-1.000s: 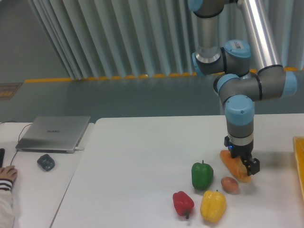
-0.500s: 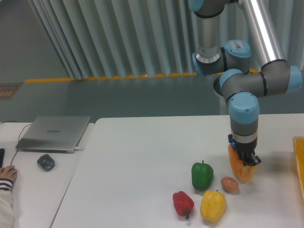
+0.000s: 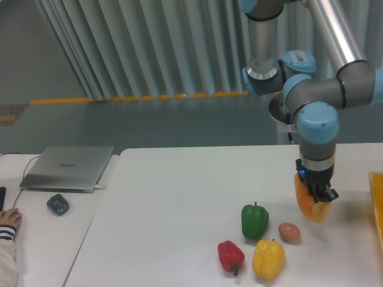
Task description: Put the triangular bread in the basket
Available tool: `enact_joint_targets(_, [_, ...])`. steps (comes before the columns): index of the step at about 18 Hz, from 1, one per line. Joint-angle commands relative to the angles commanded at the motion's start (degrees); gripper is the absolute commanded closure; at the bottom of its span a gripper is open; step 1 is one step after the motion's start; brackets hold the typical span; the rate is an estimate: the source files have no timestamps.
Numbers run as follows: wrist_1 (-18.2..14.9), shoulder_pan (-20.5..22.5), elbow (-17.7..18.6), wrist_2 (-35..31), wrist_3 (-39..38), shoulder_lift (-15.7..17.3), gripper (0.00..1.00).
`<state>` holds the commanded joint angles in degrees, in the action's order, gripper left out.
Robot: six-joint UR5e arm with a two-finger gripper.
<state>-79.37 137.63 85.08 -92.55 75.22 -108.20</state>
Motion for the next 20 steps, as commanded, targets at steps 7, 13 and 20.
enact_joint_targets(7, [3.1,5.4,-2.5,0.1,14.1,0.1,1.0])
enact_joint_targets(13, [9.2,11.2,-2.4,0.0,26.9,-1.5,1.0])
enact_joint_targets(20, [14.2,16.4,-1.7,-0.1,34.0,-3.2,0.63])
